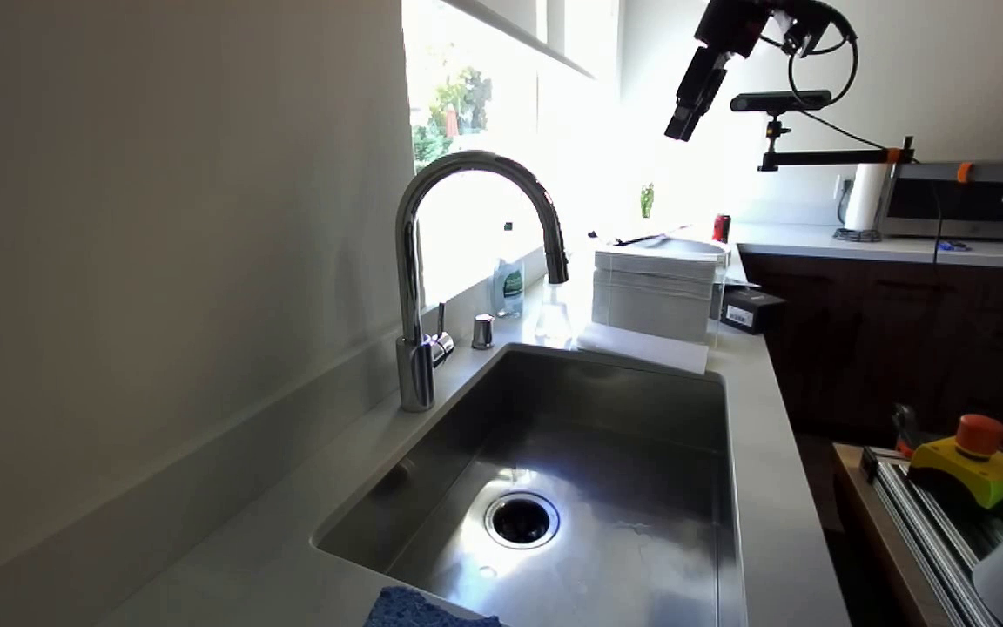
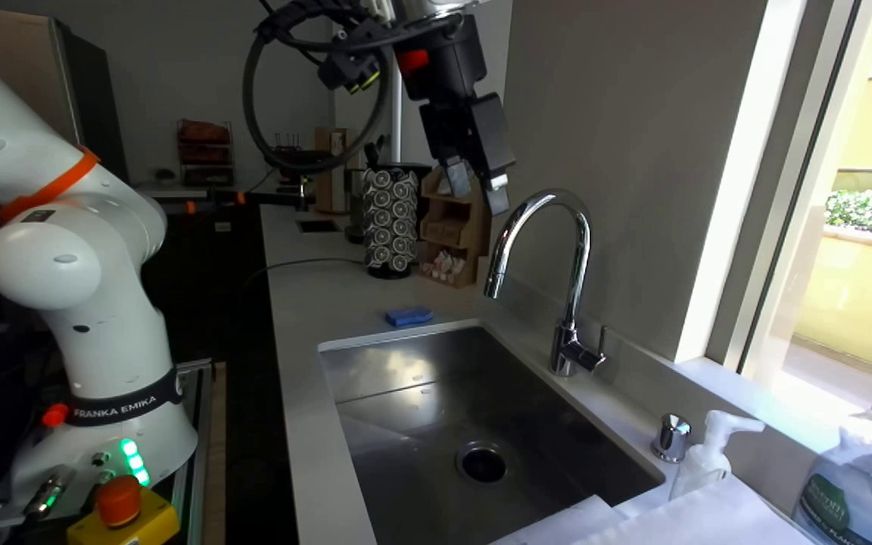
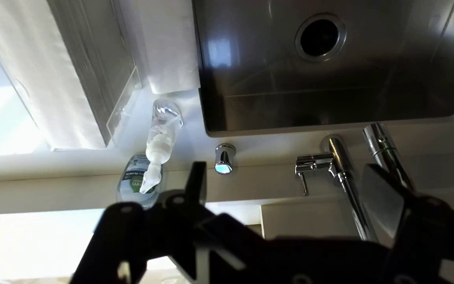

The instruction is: Move the faucet to the center of the sink then move the faucet handle to the right.

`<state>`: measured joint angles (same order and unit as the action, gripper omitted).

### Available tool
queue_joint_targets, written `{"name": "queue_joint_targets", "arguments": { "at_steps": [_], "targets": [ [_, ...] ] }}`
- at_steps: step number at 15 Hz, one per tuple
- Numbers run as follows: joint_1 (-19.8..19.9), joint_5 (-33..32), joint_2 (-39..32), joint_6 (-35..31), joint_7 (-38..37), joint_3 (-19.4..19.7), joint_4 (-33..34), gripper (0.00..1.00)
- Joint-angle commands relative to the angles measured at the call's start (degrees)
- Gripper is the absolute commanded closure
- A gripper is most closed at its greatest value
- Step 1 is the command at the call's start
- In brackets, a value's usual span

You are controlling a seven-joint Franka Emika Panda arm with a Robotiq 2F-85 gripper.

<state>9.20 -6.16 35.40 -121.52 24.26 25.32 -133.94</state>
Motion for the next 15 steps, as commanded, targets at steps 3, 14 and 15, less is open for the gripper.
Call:
{"name": "queue_joint_targets", "arguments": {
  "at_steps": [3,14,15],
  "targets": [
    [-5.22,6.70,-9.97,2.17,16.99,6.42,6.60,0.00],
    [-1.12,12.43,-19.58,0.25,23.92,1.96,9.02,0.00],
    [-0.99,12.42,-19.28,0.26,23.91,2.00,9.02,0.00]
  ]
}}
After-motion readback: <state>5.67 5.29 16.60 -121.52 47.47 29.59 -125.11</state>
